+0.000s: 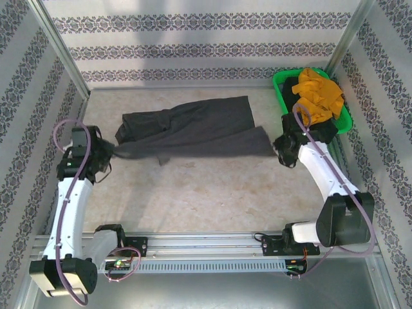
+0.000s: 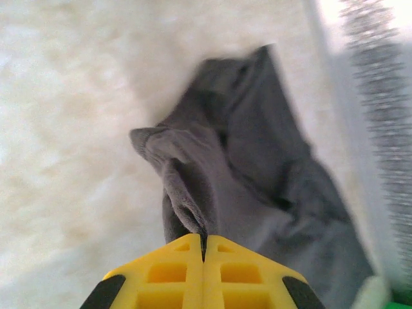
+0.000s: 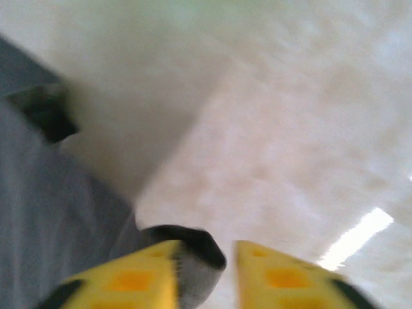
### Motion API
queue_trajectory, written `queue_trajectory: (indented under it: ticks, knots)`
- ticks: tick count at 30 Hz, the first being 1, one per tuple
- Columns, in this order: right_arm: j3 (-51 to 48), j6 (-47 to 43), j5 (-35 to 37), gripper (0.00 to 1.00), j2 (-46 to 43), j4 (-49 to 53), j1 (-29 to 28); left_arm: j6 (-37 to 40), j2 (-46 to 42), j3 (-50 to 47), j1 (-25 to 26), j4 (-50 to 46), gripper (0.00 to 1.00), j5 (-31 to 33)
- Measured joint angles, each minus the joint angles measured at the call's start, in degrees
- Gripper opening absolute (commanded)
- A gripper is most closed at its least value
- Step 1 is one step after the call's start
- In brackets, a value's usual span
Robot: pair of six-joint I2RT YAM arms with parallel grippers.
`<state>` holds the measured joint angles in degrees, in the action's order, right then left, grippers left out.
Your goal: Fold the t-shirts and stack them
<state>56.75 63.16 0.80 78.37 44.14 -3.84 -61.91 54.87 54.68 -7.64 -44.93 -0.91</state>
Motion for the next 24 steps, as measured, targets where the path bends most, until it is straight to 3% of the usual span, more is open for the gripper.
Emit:
queue_trajectory:
  ticks: [6, 14, 18, 24]
  knots:
    - [-8.35, 2.95, -2.29, 0.54, -1.79, 0.72, -0.52, -0.55, 0.5, -5.73, -0.07, -2.71, 0.0, -0.98]
    - [-15.5, 16.96, -6.69, 0.56, -8.13, -2.08, -11.21, -0.74, 0.9, -5.7, -0.31, -2.64, 0.0, -2.05]
    - [-18.36, 24.44, -8.07, 0.55, -8.31, -3.02, -14.71, -0.74, 0.9, -5.7, -0.31, -2.64, 0.0, -2.1]
    - [-19.52, 27.74, -9.31, 0.5, -3.34, -8.81, -14.64, -0.72, 0.9, -5.7, -0.33, -2.62, 0.0, -2.29]
